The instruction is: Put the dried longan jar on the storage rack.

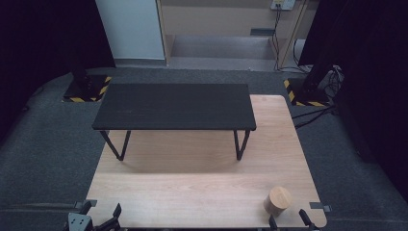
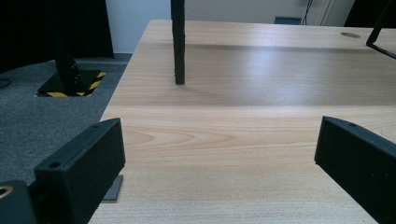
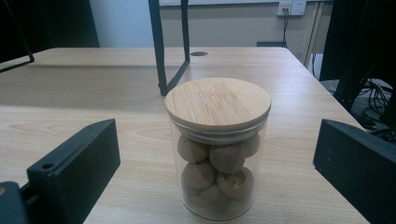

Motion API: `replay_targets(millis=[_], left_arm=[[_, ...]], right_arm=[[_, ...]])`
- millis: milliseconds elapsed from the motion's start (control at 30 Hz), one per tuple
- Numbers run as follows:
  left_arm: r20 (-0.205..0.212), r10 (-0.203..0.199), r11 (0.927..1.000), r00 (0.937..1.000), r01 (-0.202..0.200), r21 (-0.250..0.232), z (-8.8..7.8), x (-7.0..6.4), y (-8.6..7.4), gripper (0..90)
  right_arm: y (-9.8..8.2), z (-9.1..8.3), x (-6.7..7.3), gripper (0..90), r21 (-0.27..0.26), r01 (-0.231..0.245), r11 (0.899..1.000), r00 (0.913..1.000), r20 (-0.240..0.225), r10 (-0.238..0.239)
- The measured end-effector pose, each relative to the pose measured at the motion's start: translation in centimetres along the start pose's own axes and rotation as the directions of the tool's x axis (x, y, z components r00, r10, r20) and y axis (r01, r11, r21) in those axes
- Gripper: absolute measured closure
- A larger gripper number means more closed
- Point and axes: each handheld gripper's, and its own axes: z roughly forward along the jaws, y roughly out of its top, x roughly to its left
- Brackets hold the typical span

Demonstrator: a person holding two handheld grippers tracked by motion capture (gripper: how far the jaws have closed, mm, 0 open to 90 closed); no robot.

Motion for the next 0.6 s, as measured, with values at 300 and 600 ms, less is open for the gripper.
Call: replay_targets(millis=[300,600], left_arm=[[0.004,-0.001,1.0000,1.0000,0.001,0.005,0.01,0.05,0.00,0.5],[0.007,0.001,1.0000,1.0000,-0.001,0.008,0.04,0.07,0.04,0.5]], right_arm=[[-0.23,-0.28,0.17,0.8,-0.004,0.000,1.000,1.0000,0.000,0.000],[-0.48,-0.39,0.25,0.8,-0.001,0.001,1.000,1.0000,0.003,-0.001]])
